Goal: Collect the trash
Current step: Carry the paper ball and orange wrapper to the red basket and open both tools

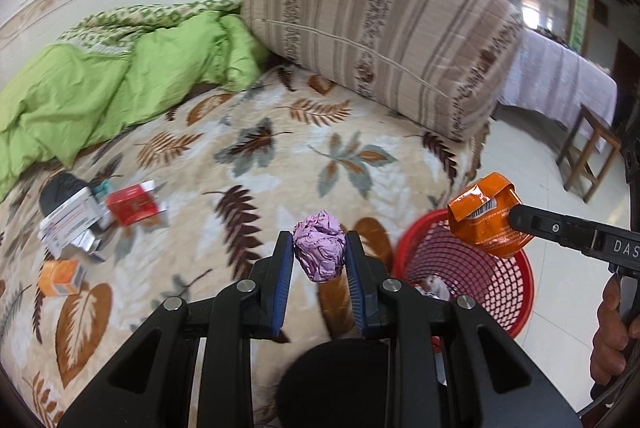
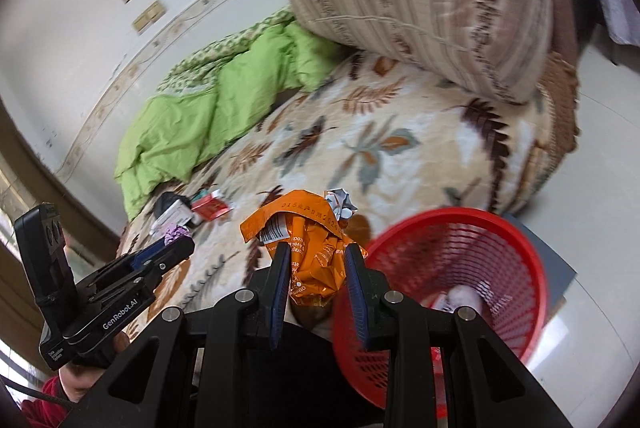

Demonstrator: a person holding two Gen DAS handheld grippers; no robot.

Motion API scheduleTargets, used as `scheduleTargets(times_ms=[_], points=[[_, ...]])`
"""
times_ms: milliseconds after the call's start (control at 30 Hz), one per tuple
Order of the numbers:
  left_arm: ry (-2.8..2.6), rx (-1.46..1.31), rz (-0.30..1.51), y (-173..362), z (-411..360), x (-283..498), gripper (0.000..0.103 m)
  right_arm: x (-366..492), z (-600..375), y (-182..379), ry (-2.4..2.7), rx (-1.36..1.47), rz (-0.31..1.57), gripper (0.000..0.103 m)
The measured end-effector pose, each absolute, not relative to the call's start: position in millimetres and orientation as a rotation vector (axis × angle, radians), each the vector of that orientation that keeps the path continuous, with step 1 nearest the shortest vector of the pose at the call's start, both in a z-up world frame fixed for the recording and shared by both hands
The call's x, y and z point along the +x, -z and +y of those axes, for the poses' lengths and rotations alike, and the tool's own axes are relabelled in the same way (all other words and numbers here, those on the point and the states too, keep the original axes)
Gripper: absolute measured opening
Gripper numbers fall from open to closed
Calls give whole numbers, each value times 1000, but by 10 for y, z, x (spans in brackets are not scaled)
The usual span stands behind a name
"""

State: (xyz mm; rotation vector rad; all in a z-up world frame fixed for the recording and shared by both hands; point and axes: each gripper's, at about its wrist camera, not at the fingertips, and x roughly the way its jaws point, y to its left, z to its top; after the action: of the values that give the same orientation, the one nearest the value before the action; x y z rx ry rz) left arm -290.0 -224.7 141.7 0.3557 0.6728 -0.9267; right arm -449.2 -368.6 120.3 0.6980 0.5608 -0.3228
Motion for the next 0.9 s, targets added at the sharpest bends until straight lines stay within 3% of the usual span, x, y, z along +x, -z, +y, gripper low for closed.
scheduleTargets(times_ms=[567, 633, 700, 833, 900], points=[[1212, 413, 849, -1233, -3003, -3383, 25, -5047, -4086, -1063, 471, 793, 545, 29], [1222, 405, 866, -1209, -3063, -3393, 32, -5070, -4118, -1045, 489, 794, 548, 30], [1230, 390, 868, -1206, -3102, -3393, 57, -5094, -4158, -1028, 514, 795, 552, 30], [1220, 362, 863, -1234, -3122, -3350, 63, -5132, -4218, -1029, 535, 797, 547, 47], [1208, 344, 865, -1248, -3080, -3302, 63, -5139, -4227, -1055, 544, 787, 542, 47]])
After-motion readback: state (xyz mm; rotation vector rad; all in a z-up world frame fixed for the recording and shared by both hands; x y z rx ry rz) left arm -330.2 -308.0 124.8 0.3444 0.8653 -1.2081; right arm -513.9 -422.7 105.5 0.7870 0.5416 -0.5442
